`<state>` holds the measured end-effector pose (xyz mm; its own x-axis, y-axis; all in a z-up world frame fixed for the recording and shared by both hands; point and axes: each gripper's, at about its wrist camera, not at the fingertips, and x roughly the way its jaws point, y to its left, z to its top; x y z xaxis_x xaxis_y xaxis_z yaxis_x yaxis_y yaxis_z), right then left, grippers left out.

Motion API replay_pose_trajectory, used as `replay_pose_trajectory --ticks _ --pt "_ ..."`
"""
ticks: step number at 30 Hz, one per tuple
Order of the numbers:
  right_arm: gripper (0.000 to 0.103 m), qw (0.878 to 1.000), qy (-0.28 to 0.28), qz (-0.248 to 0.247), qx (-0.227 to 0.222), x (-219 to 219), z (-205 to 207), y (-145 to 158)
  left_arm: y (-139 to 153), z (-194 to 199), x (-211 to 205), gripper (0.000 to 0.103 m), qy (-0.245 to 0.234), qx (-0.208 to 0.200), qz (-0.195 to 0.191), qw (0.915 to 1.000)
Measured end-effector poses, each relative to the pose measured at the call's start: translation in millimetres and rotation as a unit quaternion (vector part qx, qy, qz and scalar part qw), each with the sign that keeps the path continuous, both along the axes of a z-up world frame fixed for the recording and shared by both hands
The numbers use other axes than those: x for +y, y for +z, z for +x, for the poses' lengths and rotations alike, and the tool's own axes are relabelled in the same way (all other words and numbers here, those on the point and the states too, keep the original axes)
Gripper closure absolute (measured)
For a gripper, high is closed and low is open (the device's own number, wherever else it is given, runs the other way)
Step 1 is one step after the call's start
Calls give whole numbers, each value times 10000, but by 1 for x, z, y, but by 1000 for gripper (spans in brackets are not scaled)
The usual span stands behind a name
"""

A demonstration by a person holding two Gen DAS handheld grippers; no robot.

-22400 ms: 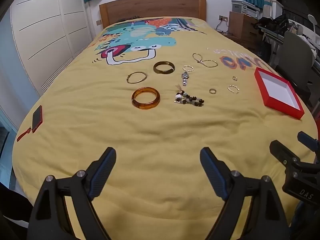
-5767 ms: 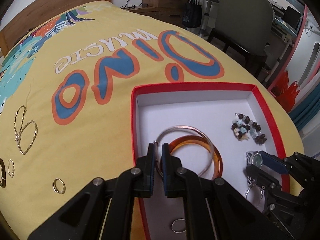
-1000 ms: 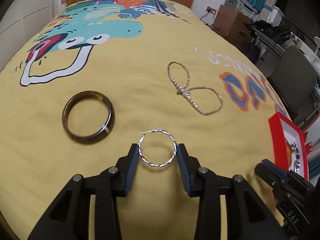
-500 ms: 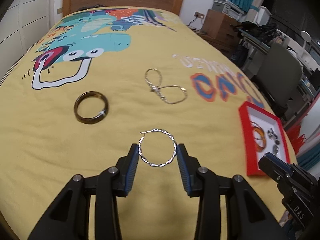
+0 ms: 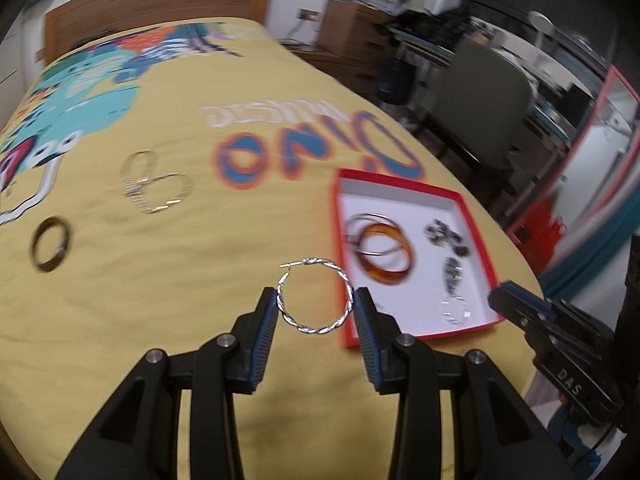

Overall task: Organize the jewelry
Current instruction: 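Carry the hoop and ring into the red box and open both tools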

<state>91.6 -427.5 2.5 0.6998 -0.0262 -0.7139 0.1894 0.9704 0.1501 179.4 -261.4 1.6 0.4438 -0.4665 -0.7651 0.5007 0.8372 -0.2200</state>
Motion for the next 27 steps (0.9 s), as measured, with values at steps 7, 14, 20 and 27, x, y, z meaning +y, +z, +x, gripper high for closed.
replay_pose_trajectory --ticks 7,14,20,27 --pt "85 9997 -198 -99 95 -48 7 -10 -18 -5 -66 67 -499 47 213 9985" --pt "85 9997 -65 33 238 -64 39 -33 -45 8 -94 67 -707 166 477 9962" --pt "85 9990 32 -14 454 -66 71 -52 -63 12 -105 67 -872 249 634 9939" --pt "85 9971 76 -107 753 -70 93 -69 -82 14 -111 67 -966 322 767 9918"
